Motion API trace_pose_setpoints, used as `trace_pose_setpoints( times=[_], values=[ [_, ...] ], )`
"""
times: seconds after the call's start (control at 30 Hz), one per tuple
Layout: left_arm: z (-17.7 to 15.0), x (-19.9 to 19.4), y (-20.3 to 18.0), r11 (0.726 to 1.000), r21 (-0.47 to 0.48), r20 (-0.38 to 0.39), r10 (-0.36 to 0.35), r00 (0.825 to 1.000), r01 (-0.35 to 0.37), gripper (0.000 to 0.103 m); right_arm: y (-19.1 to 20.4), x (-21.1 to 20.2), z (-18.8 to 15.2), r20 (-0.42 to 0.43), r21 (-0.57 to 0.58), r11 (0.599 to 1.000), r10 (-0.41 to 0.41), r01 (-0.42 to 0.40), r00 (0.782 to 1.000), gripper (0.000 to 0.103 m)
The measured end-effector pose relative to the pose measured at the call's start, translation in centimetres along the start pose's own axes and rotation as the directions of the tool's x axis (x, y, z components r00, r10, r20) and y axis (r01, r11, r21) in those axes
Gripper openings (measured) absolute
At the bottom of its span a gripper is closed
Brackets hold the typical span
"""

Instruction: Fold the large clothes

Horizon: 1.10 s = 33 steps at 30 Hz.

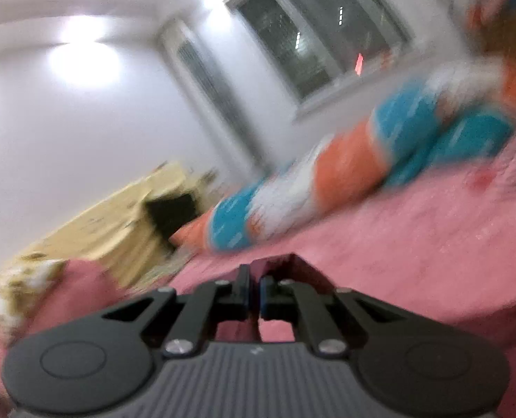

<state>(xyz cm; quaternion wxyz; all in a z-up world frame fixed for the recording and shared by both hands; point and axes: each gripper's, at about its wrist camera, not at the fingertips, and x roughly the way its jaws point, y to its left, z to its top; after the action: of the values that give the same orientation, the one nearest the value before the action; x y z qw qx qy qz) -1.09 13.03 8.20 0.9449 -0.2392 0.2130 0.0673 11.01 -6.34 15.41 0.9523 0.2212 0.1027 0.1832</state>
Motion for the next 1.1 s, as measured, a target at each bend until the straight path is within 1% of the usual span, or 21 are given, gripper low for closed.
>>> trace_pose_setpoints(
  times=[0.03,0.1,0.17,0.2,0.27,0.3,0.4,0.47,0.53,0.57,0.6,0.63,0.7,0.77,0.87,0.93,0.97,1.0,1.1],
  values=[
    [-0.1,0.0,-0.3,1.000,0.006,0.001,-0.013,1.000,0.013,0.079,-0.4,-1.9,0.0,0.044,-0.022,0.999,-0.032,0.033,0.998,0.002],
    [-0.3,0.0,-1.0,0.999,0.018,-0.001,-0.043,0.999,0.043,0.080,-1.5,-6.5,-0.4,0.120,-0.055,0.991,-0.117,0.124,0.986,0.002],
    [-0.6,-0.1,-1.6,0.997,0.026,-0.007,-0.071,0.997,0.071,0.080,-2.0,-9.8,-1.8,0.152,-0.108,0.973,-0.185,0.202,0.971,0.002],
    [-0.7,-0.2,-2.0,0.996,0.034,-0.009,-0.084,0.996,0.085,0.080,-2.1,-11.1,-2.8,0.145,-0.146,0.961,-0.213,0.234,0.966,0.002],
    [-0.8,-0.3,-2.2,0.994,0.053,-0.009,-0.096,0.995,0.096,0.081,-2.1,-12.2,-4.7,0.098,-0.213,0.938,-0.257,0.272,0.961,0.003],
    [-0.9,-0.3,-2.5,0.993,0.064,-0.009,-0.099,0.995,0.099,0.081,-2.5,-12.5,-5.6,0.065,-0.228,0.932,-0.273,0.280,0.960,0.004],
    [-1.0,-0.2,-2.7,0.991,0.088,-0.015,-0.104,0.994,0.105,0.081,-4.1,-11.8,-8.2,-0.062,-0.235,0.932,-0.299,0.277,0.952,0.008],
    [-1.2,-0.2,-2.9,0.989,0.105,-0.017,-0.106,0.994,0.107,0.081,-5.8,-11.4,-9.4,-0.142,-0.209,0.939,-0.306,0.274,0.941,0.009],
    [-1.3,-0.1,-3.0,0.987,0.112,-0.022,-0.114,0.993,0.116,0.081,-6.9,-11.3,-9.9,-0.216,-0.168,0.949,-0.301,0.268,0.929,0.014],
    [-1.2,0.2,-3.2,0.986,0.117,-0.023,-0.116,0.993,0.118,0.081,-6.8,-11.5,-9.9,-0.232,-0.153,0.950,-0.302,0.272,0.925,0.024],
    [-1.4,0.1,-3.2,0.985,0.128,-0.022,-0.117,0.993,0.119,0.081,-7.2,-11.9,-9.9,-0.244,-0.134,0.955,-0.292,0.266,0.925,0.038],
    [-1.6,0.1,-3.3,0.983,0.144,-0.018,-0.114,0.993,0.116,0.081,-6.4,-12.2,-10.0,-0.250,-0.117,0.959,-0.278,0.256,0.927,0.044],
    [-1.9,0.2,-3.9,0.979,0.170,-0.014,-0.115,0.993,0.116,0.081,-6.3,-13.7,-9.9,-0.254,-0.081,0.965,-0.263,0.250,0.931,0.061],
    [-2.3,0.2,-4.1,0.975,0.191,-0.021,-0.115,0.993,0.117,0.081,-6.6,-14.8,-9.9,-0.260,-0.051,0.969,-0.247,0.242,0.934,0.065],
    [-2.8,0.2,-4.2,0.969,0.220,-0.031,-0.105,0.994,0.109,0.081,-7.5,-17.0,-10.1,-0.252,-0.009,0.964,-0.259,0.265,0.932,0.068],
    [-3.0,0.1,-4.3,0.966,0.235,-0.034,-0.102,0.994,0.107,0.081,-8.8,-18.3,-10.1,-0.224,0.010,0.953,-0.293,0.303,0.929,0.070],
    [-3.1,0.0,-4.4,0.964,0.242,-0.033,-0.102,0.994,0.107,0.081,-9.6,-18.7,-10.0,-0.208,0.026,0.943,-0.320,0.332,0.924,0.070],
    [-3.2,-0.1,-4.5,0.962,0.250,-0.032,-0.103,0.994,0.108,0.081,-10.5,-19.1,-9.7,-0.194,0.051,0.931,-0.346,0.361,0.918,0.070],
    [-3.5,-0.5,-4.8,0.955,0.278,-0.030,-0.100,0.995,0.104,0.081,-13.1,-19.8,-9.1,-0.158,0.123,0.904,-0.389,0.409,0.908,0.070]
  ],
)
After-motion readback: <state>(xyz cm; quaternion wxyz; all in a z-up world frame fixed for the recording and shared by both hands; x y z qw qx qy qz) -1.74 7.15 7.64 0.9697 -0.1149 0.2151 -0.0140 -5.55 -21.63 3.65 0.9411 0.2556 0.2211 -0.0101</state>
